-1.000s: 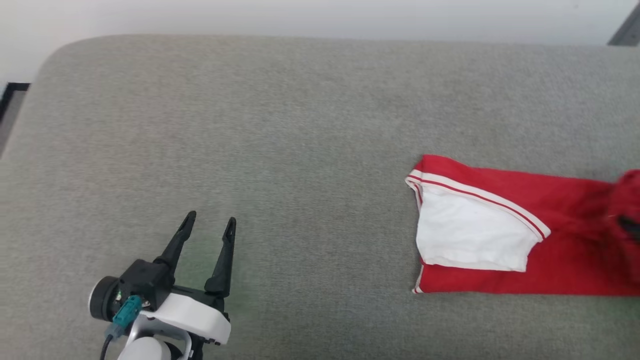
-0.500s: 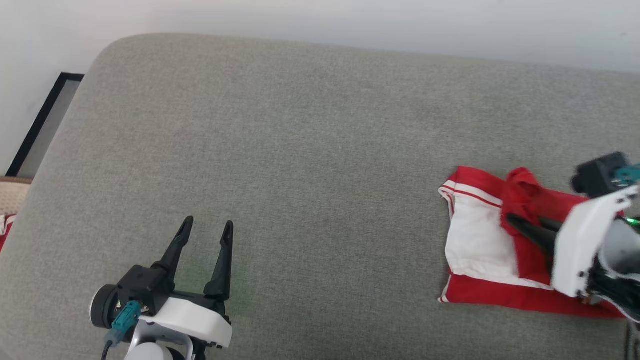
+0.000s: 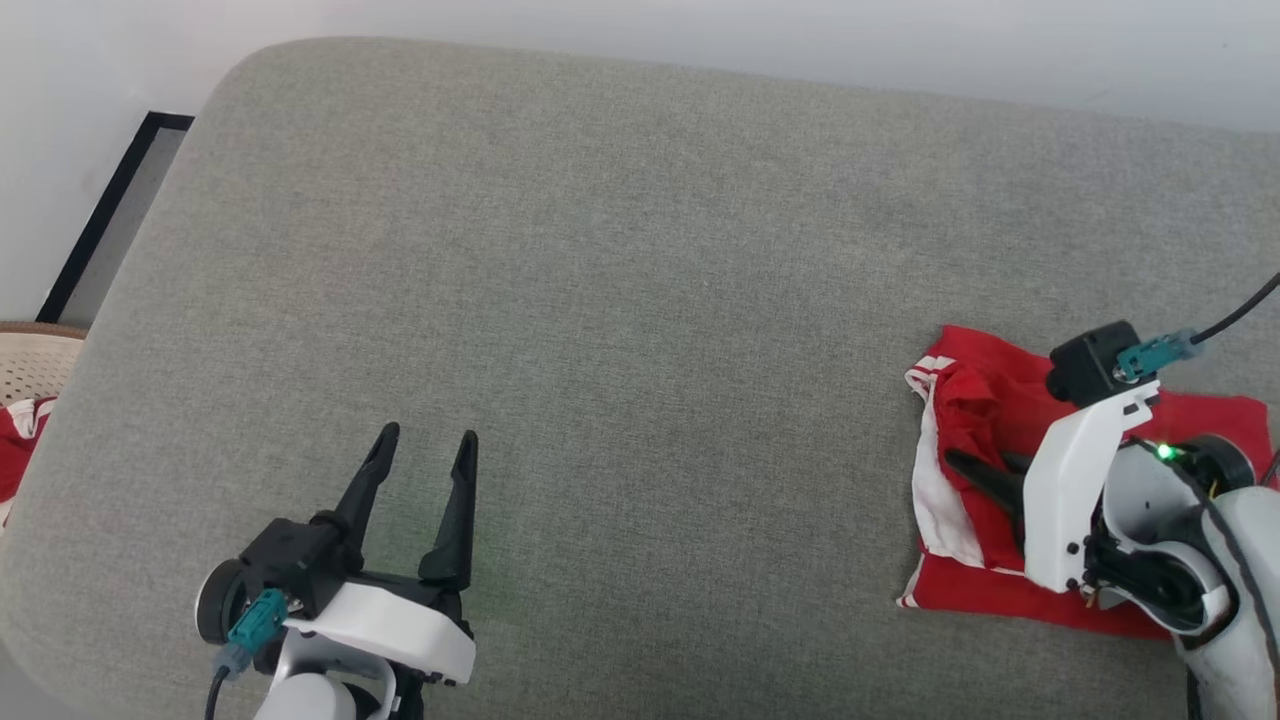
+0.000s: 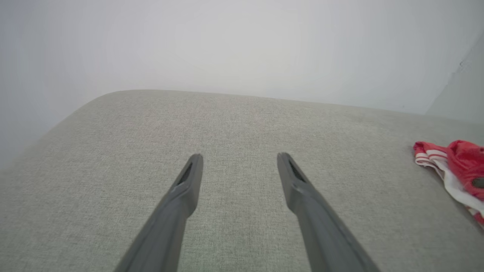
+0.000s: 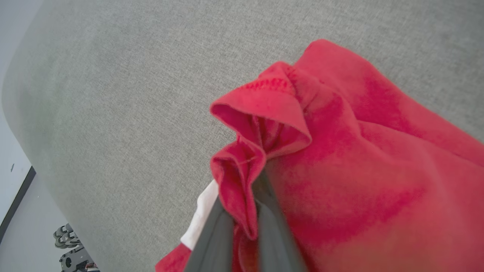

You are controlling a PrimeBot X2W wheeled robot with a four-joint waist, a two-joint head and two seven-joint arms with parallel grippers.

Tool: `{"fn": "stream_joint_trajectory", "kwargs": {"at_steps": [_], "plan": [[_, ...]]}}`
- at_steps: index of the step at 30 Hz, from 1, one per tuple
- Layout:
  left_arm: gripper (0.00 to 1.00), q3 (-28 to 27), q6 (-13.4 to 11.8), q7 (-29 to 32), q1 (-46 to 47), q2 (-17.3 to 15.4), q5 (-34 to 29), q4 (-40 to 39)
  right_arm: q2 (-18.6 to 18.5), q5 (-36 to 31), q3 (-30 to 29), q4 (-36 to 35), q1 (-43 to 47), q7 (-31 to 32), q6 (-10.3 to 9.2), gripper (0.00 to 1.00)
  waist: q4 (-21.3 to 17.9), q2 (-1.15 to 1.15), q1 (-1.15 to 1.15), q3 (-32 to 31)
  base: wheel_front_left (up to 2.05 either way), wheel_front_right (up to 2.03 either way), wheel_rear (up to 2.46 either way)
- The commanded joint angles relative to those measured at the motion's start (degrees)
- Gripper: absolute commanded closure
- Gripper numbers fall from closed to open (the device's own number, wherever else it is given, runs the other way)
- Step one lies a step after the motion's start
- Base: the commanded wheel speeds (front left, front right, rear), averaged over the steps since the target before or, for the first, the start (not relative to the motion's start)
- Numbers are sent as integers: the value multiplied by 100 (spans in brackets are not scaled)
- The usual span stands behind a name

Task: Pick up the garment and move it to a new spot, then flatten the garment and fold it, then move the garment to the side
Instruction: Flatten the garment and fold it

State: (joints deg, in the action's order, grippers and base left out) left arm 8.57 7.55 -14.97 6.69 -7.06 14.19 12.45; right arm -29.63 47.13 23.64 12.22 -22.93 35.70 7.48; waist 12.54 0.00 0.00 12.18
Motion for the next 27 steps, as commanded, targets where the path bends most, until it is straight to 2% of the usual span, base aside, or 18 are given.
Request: {"fn": "stream_joint_trajectory", "kwargs": {"at_steps": [1,2,3,4,9,12,15,18,27], "plan": [[0,-7,-15,-30,16,-4,42,4,4,37,39,48,-26,-53,0,77,-9,0,0,-16,0,0,0],[0,-19,-15,-30,7,-17,62,6,0,51,89,76,-44,-99,0,60,-25,0,0,-31,0,0,0],[0,-32,-15,-30,-7,-16,67,7,-18,48,123,91,-72,-168,0,49,-43,0,0,-45,0,0,0],[0,-42,-15,-30,-32,-21,73,11,-26,53,155,95,-99,-231,0,0,-65,0,0,-66,0,0,0],[0,-108,-15,-30,-107,-113,78,38,-164,136,243,-35,-114,-478,0,0,-224,0,0,-181,0,0,0],[0,-114,-15,-30,-126,-157,97,79,-374,97,230,-186,-97,-697,0,0,-324,0,0,-243,0,0,0],[0,-137,-15,-30,-171,-139,92,144,-518,171,47,-158,42,-1020,0,0,-428,0,0,-317,0,0,0],[0,-152,-15,-30,-213,-104,130,217,-658,-39,-210,52,95,-1511,0,0,-549,0,0,-371,0,0,0],[0,-316,-15,-30,-190,35,291,450,-313,-615,-627,1108,246,-3383,0,0,-849,0,0,-521,0,0,0]]}}
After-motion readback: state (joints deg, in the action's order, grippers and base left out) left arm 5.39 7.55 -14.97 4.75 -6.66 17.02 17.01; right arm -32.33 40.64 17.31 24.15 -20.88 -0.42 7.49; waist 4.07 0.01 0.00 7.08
